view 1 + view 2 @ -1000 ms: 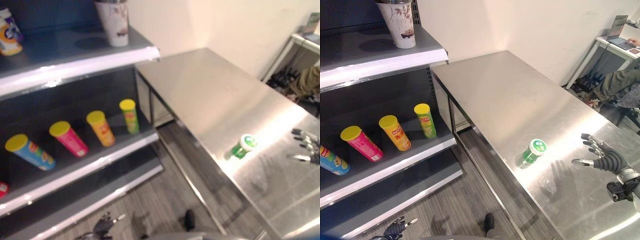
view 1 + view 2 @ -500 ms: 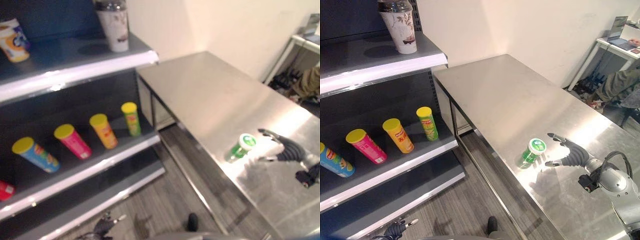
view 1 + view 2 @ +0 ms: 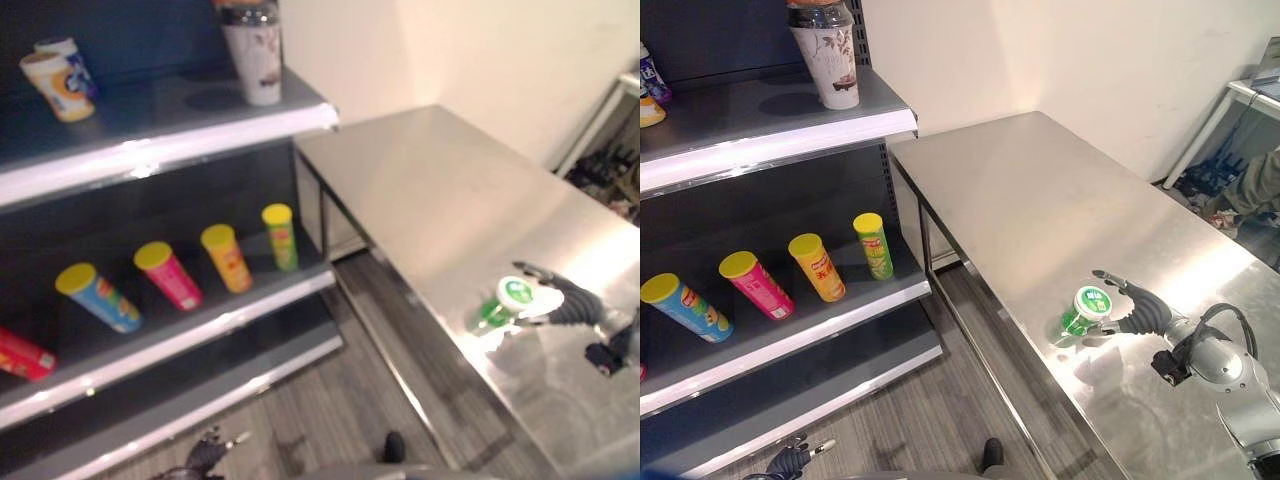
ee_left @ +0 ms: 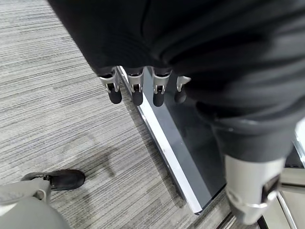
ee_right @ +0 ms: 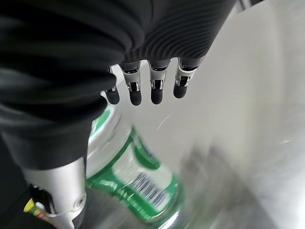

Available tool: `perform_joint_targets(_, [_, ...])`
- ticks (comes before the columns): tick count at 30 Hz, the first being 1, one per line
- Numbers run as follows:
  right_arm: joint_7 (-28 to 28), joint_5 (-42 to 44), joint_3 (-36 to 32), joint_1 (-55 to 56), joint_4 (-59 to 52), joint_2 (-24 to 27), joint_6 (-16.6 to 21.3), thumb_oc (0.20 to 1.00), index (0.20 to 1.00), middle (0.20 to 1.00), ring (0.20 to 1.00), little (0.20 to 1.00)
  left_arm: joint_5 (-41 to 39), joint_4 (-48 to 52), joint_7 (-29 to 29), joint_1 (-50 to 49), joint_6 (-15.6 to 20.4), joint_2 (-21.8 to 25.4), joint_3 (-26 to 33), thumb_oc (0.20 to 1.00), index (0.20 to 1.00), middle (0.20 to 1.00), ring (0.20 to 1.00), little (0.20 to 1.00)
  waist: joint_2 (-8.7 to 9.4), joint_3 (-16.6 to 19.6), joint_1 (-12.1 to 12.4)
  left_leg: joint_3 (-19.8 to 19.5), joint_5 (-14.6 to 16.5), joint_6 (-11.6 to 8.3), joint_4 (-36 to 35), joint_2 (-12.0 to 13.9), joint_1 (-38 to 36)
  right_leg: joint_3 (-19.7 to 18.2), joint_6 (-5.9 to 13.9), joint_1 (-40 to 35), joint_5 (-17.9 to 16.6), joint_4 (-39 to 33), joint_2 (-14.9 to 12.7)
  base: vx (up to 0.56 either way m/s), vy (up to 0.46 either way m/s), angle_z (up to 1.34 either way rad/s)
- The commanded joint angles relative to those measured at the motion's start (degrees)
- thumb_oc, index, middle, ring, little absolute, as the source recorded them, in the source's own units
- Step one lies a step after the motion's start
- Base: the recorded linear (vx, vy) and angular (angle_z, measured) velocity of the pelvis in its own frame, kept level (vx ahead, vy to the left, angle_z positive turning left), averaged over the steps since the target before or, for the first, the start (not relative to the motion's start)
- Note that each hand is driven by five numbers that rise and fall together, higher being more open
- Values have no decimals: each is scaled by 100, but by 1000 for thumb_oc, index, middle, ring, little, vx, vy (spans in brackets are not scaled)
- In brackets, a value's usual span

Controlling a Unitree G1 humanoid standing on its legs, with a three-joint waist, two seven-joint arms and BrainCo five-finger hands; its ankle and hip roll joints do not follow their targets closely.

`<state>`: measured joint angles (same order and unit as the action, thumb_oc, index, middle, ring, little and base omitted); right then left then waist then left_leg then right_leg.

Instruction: Put the goods on the table back onto the shelves and tidy them up.

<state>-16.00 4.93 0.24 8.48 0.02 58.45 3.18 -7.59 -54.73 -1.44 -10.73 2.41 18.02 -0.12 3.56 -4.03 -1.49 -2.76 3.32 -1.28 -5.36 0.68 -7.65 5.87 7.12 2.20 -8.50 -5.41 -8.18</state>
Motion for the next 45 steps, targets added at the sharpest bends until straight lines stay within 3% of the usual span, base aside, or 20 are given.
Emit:
perform_joint_targets(1, [13, 75, 132, -619, 26, -7, 237, 1000, 1000, 1000, 1000, 1000, 186, -54, 10, 331, 161, 267, -117, 1000, 1000, 1000, 1000, 1000, 63, -97, 205, 437, 65, -286, 45, 172, 214, 201, 444, -134, 544, 414, -443, 4, -5, 5])
perform_joint_targets(4, [-11, 110, 226, -677, 58, -24, 235, 1000, 1000, 1000, 1000, 1000, 184, -62, 9, 329, 165, 257, -125, 1000, 1000, 1000, 1000, 1000, 57, -94, 234, 415, 57, -290, 41, 173, 232, 251, 442, -157, 554, 414, -453, 12, -8, 11])
perform_joint_targets(5, [-11, 110, 229, -679, 60, -24, 235, 893, 893, 893, 893, 893, 184, -62, 9, 328, 165, 256, -124, 1000, 1000, 1000, 1000, 1000, 57, -94, 232, 414, 57, -290, 41, 173, 233, 253, 442, -158, 554, 414, -453, 7, -4, 14])
perform_joint_targets(6, [-18, 113, 269, -704, 76, -20, 233, 382, 382, 382, 382, 382, 177, -65, 14, 331, 168, 257, -123, 1000, 1000, 1000, 1000, 1000, 55, -95, 237, 414, 55, -292, 41, 171, 234, 260, 442, -162, 559, 416, -450, 4, -7, 9])
perform_joint_targets(7, [-49, 113, 316, -727, 92, 2, 227, 200, 200, 200, 200, 200, 171, -72, 19, 339, 169, 263, -116, 1000, 1000, 1000, 1000, 1000, 60, -98, 247, 408, 51, -296, 39, 173, 239, 274, 441, -166, 561, 417, -449, 5, -9, 6])
perform_joint_targets(19, [78, -31, -63, -537, -48, 205, 221, 200, 200, 200, 200, 200, 110, -67, 69, 368, 158, 281, -71, 1000, 1000, 1000, 1000, 1000, 67, -93, 220, 398, 51, -324, 36, 203, 263, 337, 431, -177, 603, 438, -453, 1, -3, 0])
perform_joint_targets(29, [481, 380, -645, -1182, -799, 622, 431, 200, 200, 200, 200, 200, -69, 109, 83, 334, 154, 319, -29, 1000, 1000, 1000, 1000, 1000, 64, -18, 299, 330, 34, -439, 55, 369, 251, 446, 320, -285, 787, 446, -315, 17, -58, 7])
perform_joint_targets(45, [481, 380, -645, -1182, -799, 622, 431, 200, 200, 200, 200, 200, -69, 109, 83, 334, 154, 319, -29, 1000, 1000, 1000, 1000, 1000, 64, -18, 299, 330, 34, -439, 55, 369, 251, 446, 320, -286, 786, 446, -315, 0, -2, 3])
